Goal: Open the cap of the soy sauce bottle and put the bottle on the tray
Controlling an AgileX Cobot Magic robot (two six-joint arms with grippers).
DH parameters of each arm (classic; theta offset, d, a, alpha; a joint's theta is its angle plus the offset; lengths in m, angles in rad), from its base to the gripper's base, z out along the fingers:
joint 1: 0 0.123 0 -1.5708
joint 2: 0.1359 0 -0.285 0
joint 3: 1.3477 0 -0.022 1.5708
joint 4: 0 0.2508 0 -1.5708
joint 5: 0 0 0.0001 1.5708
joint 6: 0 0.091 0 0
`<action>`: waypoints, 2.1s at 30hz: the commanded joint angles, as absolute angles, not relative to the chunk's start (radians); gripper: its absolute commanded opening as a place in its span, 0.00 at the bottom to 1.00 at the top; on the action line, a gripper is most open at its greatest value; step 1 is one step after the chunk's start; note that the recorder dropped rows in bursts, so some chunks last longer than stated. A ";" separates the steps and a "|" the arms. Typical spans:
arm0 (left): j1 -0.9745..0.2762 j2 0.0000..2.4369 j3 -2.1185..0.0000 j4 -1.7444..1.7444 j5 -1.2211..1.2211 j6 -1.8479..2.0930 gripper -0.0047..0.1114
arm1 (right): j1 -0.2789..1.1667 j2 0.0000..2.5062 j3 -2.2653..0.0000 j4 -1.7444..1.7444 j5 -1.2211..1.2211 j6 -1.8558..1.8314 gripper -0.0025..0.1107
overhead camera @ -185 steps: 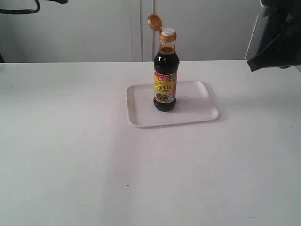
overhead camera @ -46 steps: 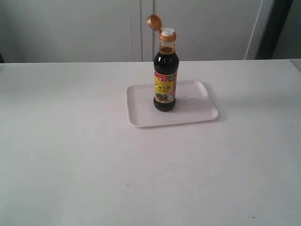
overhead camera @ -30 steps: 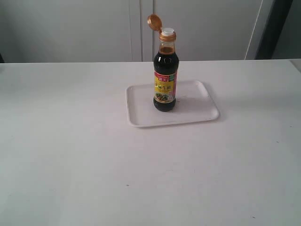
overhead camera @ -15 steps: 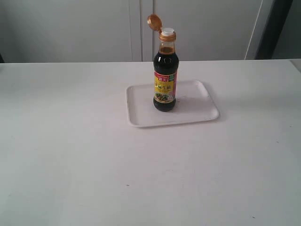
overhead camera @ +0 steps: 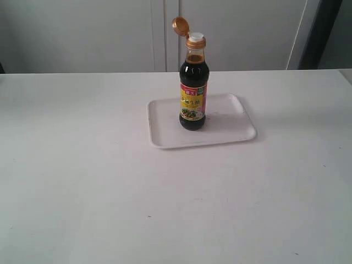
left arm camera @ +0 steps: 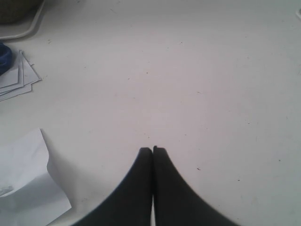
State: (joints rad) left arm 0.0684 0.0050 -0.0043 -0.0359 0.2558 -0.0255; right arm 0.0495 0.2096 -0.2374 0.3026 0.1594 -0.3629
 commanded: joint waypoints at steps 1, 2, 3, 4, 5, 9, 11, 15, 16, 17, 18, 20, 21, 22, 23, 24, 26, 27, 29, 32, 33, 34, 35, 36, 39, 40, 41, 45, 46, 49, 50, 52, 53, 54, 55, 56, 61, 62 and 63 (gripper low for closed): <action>0.070 0.000 0.000 -0.048 0.254 -0.026 0.04 | 0.050 0.203 -0.236 0.311 0.155 -0.355 0.02; 0.070 0.000 0.000 -0.048 0.254 -0.026 0.04 | 0.050 0.203 -0.236 0.311 0.160 -0.345 0.02; 0.070 0.000 0.000 -0.048 0.254 -0.026 0.04 | 0.050 0.203 -0.232 0.305 0.160 -0.326 0.02; 0.070 0.000 0.000 -0.048 0.254 -0.026 0.04 | 0.050 0.203 -0.229 0.280 0.160 -0.292 0.02; 0.070 0.000 0.000 -0.048 0.254 -0.026 0.04 | 0.050 0.198 -0.223 0.239 0.160 -0.239 0.02; 0.070 0.000 0.000 -0.048 0.254 -0.026 0.04 | 0.050 0.154 -0.191 0.070 0.162 -0.024 0.02; 0.070 0.000 0.000 -0.048 0.254 -0.026 0.04 | 0.050 0.119 -0.163 0.049 0.164 0.020 0.02; 0.070 0.000 0.000 -0.048 0.254 -0.026 0.04 | 0.050 0.049 -0.114 0.049 0.194 0.024 0.02; 0.070 0.000 0.000 -0.048 0.254 -0.026 0.04 | 0.050 0.032 -0.104 0.049 0.211 0.024 0.02; 0.070 0.000 0.000 -0.048 0.254 -0.026 0.04 | 0.050 0.017 -0.095 0.043 0.225 0.021 0.02; 0.070 0.000 0.000 -0.048 0.254 -0.026 0.04 | 0.050 0.005 -0.087 0.038 0.229 0.019 0.02; 0.070 0.000 0.000 -0.048 0.254 -0.026 0.04 | 0.050 0.000 -0.064 0.028 0.231 0.000 0.02; 0.070 0.000 0.000 -0.048 0.254 -0.026 0.04 | 0.050 0.000 -0.051 0.026 0.231 0.000 0.02; 0.070 0.000 0.000 -0.048 0.254 -0.026 0.04 | 0.050 0.000 -0.040 0.024 0.231 0.000 0.02; 0.070 0.000 0.000 -0.048 0.254 -0.026 0.04 | 0.050 0.000 -0.030 0.024 0.231 0.000 0.02; 0.070 0.000 0.000 -0.048 0.254 -0.026 0.04 | 0.050 0.000 -0.019 0.024 0.231 0.000 0.02; 0.070 0.000 0.000 -0.048 0.254 -0.026 0.04 | 0.050 0.000 -0.001 0.022 0.231 0.000 0.02; 0.070 0.000 0.000 -0.048 0.254 -0.026 0.04 | 0.050 0.000 0.000 0.022 0.231 0.000 0.02; 0.070 0.000 0.000 -0.048 0.254 -0.026 0.04 | 0.050 0.000 0.000 0.010 0.256 0.000 0.02; 0.070 0.000 0.000 -0.048 0.255 -0.025 0.04 | 0.050 0.000 0.000 -0.017 0.320 0.000 0.02; 0.070 0.000 0.000 -0.048 0.255 -0.025 0.04 | 0.050 0.000 0.000 -0.017 0.330 0.000 0.02; 0.070 0.000 0.000 -0.048 0.255 -0.025 0.04 | 0.050 0.000 0.000 -0.017 0.330 0.000 0.02; 0.070 0.000 0.000 -0.048 0.255 -0.025 0.04 | 0.050 0.000 0.000 -0.017 0.339 0.000 0.02; 0.070 0.000 0.000 -0.048 0.255 -0.025 0.04 | 0.050 0.000 0.000 -0.017 0.339 0.000 0.02; 0.070 0.000 0.000 -0.048 0.255 -0.021 0.04 | 0.050 0.000 0.000 -0.015 0.339 0.000 0.02; 0.070 0.000 0.000 -0.048 0.255 -0.021 0.04 | 0.050 0.000 0.000 -0.015 0.339 0.000 0.02; 0.070 0.000 0.000 -0.048 0.255 -0.021 0.04 | 0.050 0.000 0.000 -0.015 0.339 0.000 0.02; 0.070 0.000 0.000 -0.048 0.255 -0.021 0.04 | 0.050 0.000 0.000 -0.009 0.339 0.018 0.02; 0.070 0.000 0.000 -0.048 0.255 -0.021 0.04 | 0.050 0.000 0.000 -0.009 0.339 0.020 0.02; 0.070 0.000 0.000 -0.048 0.255 -0.021 0.04 | 0.050 0.000 0.000 -0.009 0.339 0.022 0.02; 0.070 0.000 0.000 -0.048 0.255 -0.021 0.04 | 0.050 0.000 0.000 -0.009 0.339 0.022 0.02; 0.070 0.000 0.000 -0.048 0.255 -0.021 0.04 | 0.050 0.000 0.000 -0.009 0.339 0.022 0.02; 0.070 0.000 0.000 -0.048 0.255 -0.021 0.04 | 0.050 0.000 0.000 -0.009 0.339 0.022 0.02; 0.070 0.000 0.000 -0.048 0.255 -0.021 0.04 | 0.050 0.000 0.000 -0.009 0.339 0.022 0.02; 0.070 0.000 0.000 -0.048 0.255 -0.021 0.04 | 0.050 0.000 0.000 -0.009 0.339 0.022 0.02; 0.070 0.000 0.000 -0.048 0.255 -0.021 0.04 | 0.050 0.000 0.000 -0.009 0.339 0.022 0.02; 0.070 0.000 0.000 -0.048 0.255 -0.021 0.04 | 0.050 0.000 0.000 -0.009 0.339 0.022 0.02; 0.070 0.000 0.000 -0.048 0.255 -0.021 0.04 | 0.050 0.000 0.000 -0.009 0.339 0.022 0.02; 0.070 0.000 0.000 -0.048 0.255 -0.021 0.04 | 0.050 0.000 0.000 -0.009 0.339 0.022 0.02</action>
